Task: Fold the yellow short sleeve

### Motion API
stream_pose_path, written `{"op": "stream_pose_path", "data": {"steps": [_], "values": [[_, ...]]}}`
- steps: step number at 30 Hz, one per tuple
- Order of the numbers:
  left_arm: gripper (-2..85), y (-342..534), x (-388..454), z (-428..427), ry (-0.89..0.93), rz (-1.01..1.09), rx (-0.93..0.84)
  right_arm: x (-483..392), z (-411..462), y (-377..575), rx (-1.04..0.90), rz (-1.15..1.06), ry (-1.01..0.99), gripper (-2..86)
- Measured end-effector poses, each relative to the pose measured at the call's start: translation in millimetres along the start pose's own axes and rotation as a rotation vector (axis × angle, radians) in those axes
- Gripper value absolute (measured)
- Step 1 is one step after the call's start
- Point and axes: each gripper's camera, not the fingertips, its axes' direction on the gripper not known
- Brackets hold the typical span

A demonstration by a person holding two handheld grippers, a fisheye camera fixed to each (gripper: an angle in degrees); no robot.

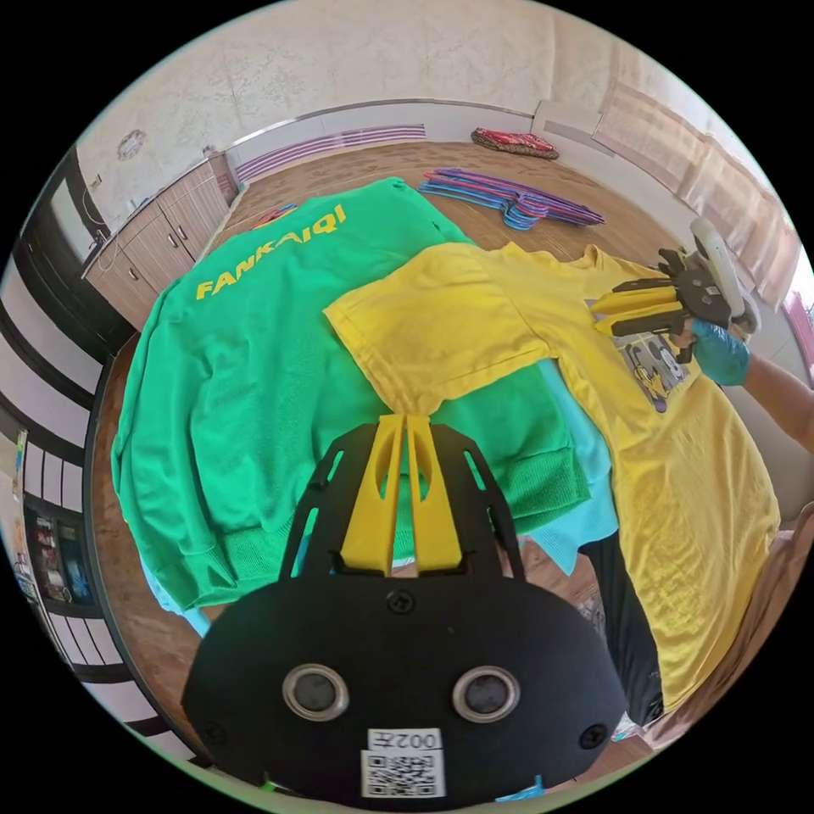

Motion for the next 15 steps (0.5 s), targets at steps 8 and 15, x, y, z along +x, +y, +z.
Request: {"op": "stream_pose_path", "data": {"steps": [8, 15], "values": [[3.6, 11.0, -2.8, 13.1, 0.008, 0.013, -0.014, -10.7, 3.1, -5.5, 0.013, 0.036, -0.035, 8.1], [-1.0, 26.0, -4.0, 2.5, -0.008, 0.007, 0.046, -26.3, 5.3, -14.5, 0.010, 0.017, -0.024, 8.0]]}}
